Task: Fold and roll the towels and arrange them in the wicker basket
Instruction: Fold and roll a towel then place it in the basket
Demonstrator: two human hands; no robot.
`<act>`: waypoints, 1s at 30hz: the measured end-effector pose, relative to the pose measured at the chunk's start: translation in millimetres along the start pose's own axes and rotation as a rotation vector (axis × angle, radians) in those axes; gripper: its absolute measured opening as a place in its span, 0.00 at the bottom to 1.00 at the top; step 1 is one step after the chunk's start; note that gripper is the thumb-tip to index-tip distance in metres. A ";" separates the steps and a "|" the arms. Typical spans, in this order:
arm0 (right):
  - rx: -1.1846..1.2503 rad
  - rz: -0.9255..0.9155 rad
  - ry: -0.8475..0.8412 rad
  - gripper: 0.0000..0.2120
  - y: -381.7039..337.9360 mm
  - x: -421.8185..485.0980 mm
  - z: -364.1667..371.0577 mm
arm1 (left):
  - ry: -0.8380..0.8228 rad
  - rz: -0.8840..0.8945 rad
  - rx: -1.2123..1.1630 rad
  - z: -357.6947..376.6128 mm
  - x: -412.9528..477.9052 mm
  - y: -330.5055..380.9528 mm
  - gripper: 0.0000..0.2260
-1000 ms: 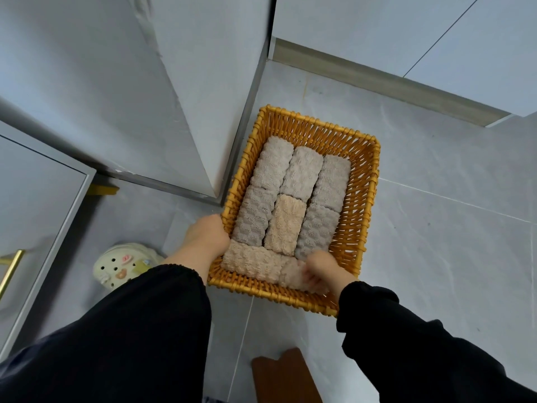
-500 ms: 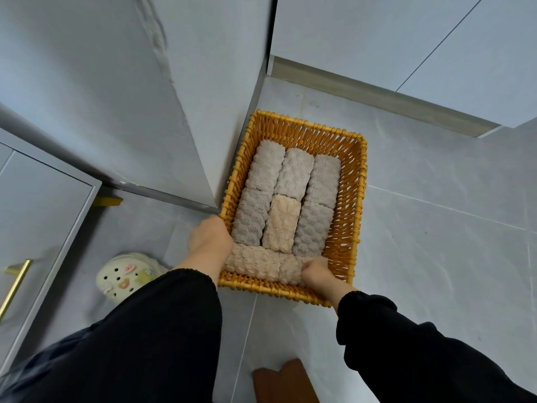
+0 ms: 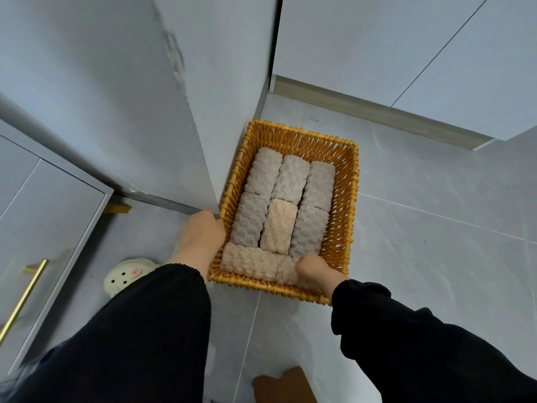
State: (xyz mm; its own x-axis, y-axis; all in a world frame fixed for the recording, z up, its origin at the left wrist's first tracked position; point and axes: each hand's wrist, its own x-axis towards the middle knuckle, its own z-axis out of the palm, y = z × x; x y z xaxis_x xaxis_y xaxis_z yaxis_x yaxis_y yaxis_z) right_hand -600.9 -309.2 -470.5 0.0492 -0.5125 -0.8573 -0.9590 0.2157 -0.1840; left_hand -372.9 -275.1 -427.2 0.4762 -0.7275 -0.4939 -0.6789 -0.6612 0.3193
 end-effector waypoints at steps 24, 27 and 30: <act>0.362 -1.205 0.612 0.15 -196.2 -273.4 -83.1 | 0.478 0.251 -0.405 -253.9 -180.7 4.8 0.13; 0.346 -1.282 0.545 0.15 -229.4 -304.9 -65.7 | 0.628 0.198 -0.431 -278.1 -216.9 -30.9 0.14; 0.344 -1.343 0.490 0.16 -260.0 -329.7 -44.0 | 0.779 0.129 -0.496 -296.9 -245.7 -70.1 0.15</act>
State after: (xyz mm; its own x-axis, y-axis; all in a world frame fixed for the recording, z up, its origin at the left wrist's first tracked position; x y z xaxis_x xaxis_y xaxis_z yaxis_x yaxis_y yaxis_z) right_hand -380.1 -232.8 -118.9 0.6652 -0.6931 0.2776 -0.1555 -0.4922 -0.8565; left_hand -276.4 -104.4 -88.1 0.7761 -0.6000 0.1939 -0.5218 -0.4385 0.7317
